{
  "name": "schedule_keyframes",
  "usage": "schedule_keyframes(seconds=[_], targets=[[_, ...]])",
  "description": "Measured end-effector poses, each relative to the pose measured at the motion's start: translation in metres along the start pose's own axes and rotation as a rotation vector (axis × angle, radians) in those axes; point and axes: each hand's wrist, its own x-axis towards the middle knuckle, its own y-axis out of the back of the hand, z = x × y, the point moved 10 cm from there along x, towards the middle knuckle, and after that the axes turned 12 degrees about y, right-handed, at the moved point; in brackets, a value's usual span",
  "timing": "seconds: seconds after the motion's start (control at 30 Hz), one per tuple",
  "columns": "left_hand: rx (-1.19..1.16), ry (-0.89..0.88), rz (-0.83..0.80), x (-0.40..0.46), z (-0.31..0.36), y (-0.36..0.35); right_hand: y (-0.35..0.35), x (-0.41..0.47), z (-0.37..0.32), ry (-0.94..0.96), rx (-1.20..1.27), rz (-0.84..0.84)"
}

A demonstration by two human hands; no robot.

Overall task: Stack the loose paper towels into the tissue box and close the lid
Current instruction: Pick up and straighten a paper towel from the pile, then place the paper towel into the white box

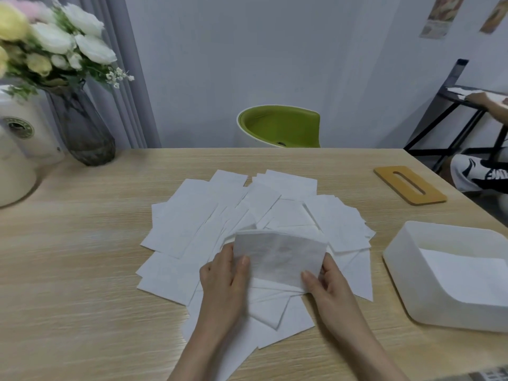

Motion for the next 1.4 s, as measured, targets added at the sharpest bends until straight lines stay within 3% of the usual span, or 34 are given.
schedule_keyframes(seconds=[0.2,0.4,0.63,0.8,1.07,1.4], targets=[[-0.051,0.044,0.029,-0.001,-0.004,0.005,0.009,0.000,0.003,-0.041,0.111,0.049],[-0.268,0.178,-0.002,-0.003,-0.017,0.008,0.022,-0.002,0.006,-0.100,0.270,0.133],[-0.285,0.148,0.027,-0.005,-0.005,0.014,0.034,-0.009,0.002,-0.117,0.303,0.201],[-0.350,0.129,0.037,-0.006,0.013,0.007,0.066,-0.008,-0.020,-0.007,0.175,0.309],[-0.439,0.090,-0.086,-0.008,0.063,-0.039,0.141,-0.009,-0.073,0.181,-0.085,0.388],[-0.205,0.048,-0.337,-0.009,0.116,-0.173,0.267,-0.031,-0.063,0.117,-0.352,0.546]])
